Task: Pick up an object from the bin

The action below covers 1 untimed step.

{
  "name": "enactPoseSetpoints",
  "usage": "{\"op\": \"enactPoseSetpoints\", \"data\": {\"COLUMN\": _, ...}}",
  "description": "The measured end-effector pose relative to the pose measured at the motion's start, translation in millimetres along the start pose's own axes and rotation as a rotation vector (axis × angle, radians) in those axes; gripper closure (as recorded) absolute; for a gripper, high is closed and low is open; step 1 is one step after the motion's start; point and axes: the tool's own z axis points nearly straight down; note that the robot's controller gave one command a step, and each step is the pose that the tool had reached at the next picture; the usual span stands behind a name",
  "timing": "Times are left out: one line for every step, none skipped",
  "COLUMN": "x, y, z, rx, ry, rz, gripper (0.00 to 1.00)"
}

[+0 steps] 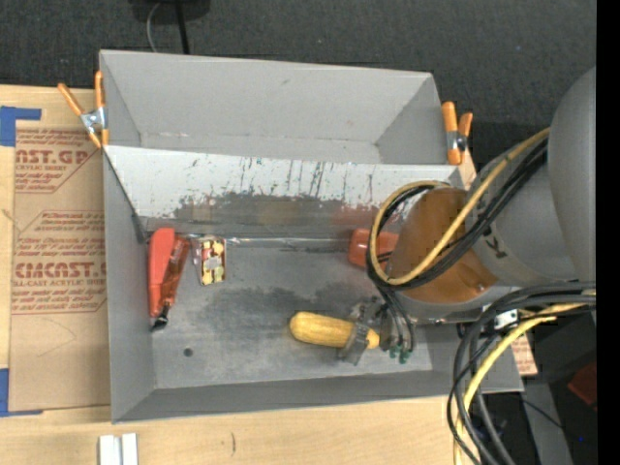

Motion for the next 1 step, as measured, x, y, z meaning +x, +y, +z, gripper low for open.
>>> {"op": "enactPoseSetpoints", "data": {"x": 1.5, "y": -0.3, "z": -7.4, "rx": 0.001, "ry": 0.006, "rz": 0.0, "gripper": 1.0}}
